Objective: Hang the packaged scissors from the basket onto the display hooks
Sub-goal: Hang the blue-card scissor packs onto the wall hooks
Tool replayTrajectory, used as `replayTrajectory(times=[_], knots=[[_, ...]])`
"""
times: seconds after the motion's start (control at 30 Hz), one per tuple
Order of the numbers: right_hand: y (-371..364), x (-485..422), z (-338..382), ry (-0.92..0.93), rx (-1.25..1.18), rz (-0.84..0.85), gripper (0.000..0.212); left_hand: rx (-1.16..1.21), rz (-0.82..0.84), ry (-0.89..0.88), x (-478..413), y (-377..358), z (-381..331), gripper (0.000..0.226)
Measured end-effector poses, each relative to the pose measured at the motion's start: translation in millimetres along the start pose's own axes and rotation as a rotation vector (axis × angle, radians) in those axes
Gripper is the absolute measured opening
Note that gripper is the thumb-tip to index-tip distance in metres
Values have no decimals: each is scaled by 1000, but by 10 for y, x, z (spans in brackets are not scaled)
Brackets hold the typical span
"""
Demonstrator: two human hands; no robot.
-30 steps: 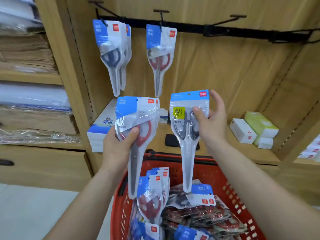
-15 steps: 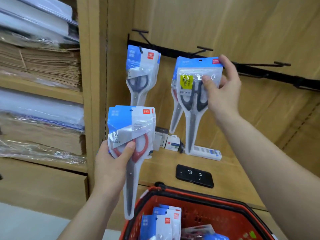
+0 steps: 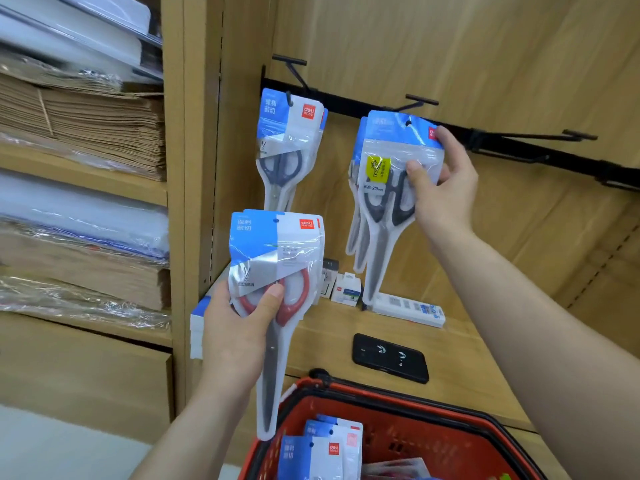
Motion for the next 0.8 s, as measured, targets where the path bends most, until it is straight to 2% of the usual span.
replayTrajectory(times=[0.2,0.4,0.53,0.6,0.67,0.73,0.8], knots=[[3,-85,-135,0,15,-27,55,-22,8,11,35,-46,12,29],[-116,-221,-281,-52,209,-1,59,-38,14,27,52,-73,15,31],[-109,143,-262,-77,425,-19,62,-41,4,36,62,-63,16,32],[-157,559,-290,-133,311,137,42,-32,3,44,55,-62,21,32],[-262,1087,-359,-252,185,402,22,-30,5,49,55,-68,27,34],[-339,1555,-403,-356,127,601,22,-45,10,53,75,-85,33,35],[-374,1829,-432,-406,86,641,30,-54,28,58,110,-117,43,35]])
Point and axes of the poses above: each hand's wrist, its own x-axis away from the middle knuckle, its own y-axis out of the back of the hand, z = x × y, the point moved 5 cm from there along -x, towards the middle knuckle, and after that the axes turned 2 degrees about x, right-handed, at the moved point
